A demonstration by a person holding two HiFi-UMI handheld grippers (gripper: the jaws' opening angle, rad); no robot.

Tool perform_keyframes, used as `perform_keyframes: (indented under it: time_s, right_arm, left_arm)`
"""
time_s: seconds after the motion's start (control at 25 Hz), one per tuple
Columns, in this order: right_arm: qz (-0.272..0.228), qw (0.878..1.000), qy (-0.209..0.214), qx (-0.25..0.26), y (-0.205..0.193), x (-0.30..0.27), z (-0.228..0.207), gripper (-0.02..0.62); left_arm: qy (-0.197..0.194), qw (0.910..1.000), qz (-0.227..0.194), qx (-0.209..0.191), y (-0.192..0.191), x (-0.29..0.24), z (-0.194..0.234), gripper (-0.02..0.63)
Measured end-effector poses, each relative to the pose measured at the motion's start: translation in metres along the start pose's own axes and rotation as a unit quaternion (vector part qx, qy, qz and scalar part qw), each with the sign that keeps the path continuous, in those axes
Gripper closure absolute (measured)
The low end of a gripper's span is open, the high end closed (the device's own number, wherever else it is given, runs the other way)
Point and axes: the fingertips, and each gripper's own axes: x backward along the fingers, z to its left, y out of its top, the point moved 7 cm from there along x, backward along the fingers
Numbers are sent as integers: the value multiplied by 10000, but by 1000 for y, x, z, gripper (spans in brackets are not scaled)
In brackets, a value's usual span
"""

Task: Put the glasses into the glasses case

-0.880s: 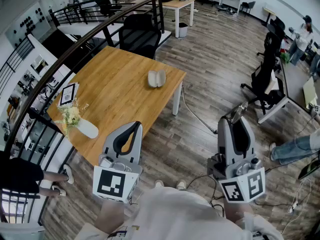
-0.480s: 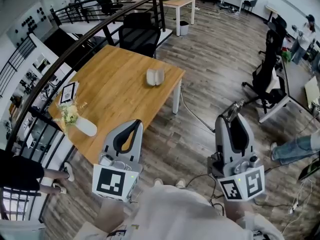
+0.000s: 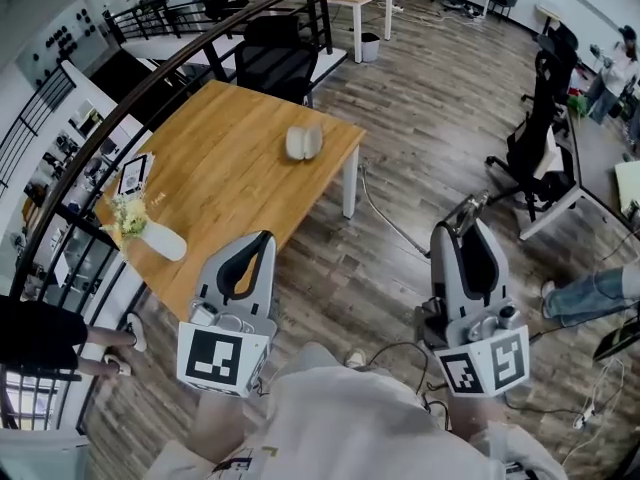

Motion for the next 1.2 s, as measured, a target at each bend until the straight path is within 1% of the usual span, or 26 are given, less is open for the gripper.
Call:
perform_keyframes:
  time_s: [0.24,0.44,0.72,1.0,1.2]
  right_arm:
    - [27,10000,43,-74,-10,-1,-10,440]
    - [-4,9999,4,-101,-22,-14,-21,440]
    - [115,9999,41,-82,-46,-49,-30,440]
    - [297,9995,21,-118,-75,-114,-42,440]
    - [546,9984,25,-171,-109,-176,-44,440]
  left_arm:
    - [164,9998,127,16,-9,-5,0,589]
    - [197,9998,92,-24,-15,-20,5,589]
    - [169,9998,11,35,-32,-54,24,589]
    - [134,9997,155,134,-50,-104,65,589]
    - [82,9993,278,238,-70,-147,108,589]
